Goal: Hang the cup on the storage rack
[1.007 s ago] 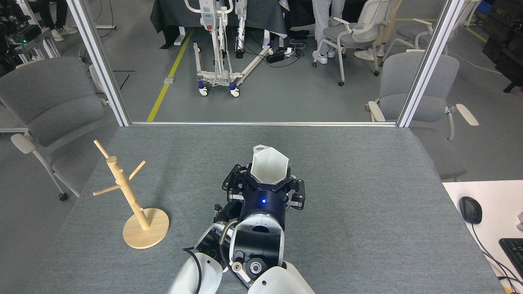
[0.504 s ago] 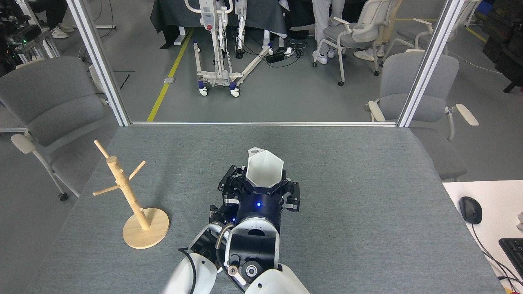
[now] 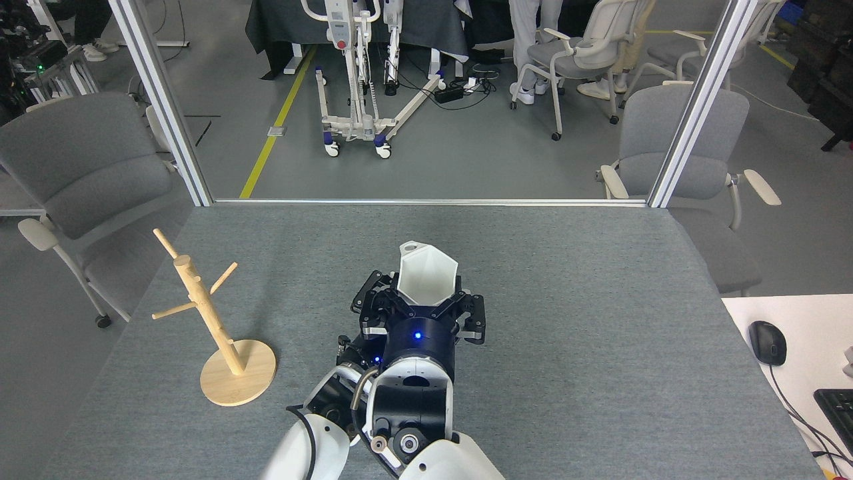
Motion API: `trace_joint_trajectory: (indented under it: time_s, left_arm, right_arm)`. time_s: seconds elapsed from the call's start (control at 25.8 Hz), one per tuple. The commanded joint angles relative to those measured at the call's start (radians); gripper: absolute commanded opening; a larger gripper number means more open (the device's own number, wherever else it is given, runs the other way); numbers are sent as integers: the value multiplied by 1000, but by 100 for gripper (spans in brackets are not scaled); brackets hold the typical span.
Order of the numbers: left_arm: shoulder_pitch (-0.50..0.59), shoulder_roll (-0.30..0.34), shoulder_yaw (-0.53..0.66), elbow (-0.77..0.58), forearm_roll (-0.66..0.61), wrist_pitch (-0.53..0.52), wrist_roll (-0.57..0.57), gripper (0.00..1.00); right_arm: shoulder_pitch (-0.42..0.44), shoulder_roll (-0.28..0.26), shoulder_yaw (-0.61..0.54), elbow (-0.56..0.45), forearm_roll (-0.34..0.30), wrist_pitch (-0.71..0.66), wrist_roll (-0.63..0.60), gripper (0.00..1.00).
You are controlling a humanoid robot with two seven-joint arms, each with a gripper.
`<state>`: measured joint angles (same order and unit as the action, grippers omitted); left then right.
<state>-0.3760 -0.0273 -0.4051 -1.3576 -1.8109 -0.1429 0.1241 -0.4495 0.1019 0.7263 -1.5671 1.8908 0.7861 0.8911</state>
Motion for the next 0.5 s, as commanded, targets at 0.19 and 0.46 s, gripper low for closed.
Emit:
trace_joint_trajectory:
  time_s: [0.19,0.46]
  left_arm:
    - [8,3,0,0,-1,-1,2,0]
    - [9,3,0,0,1,-1,2,0]
  right_arm:
    - [6,-1,-15,2,-6,2,-87,97]
    - [11,-1,-16,5,-19,1,-259,98]
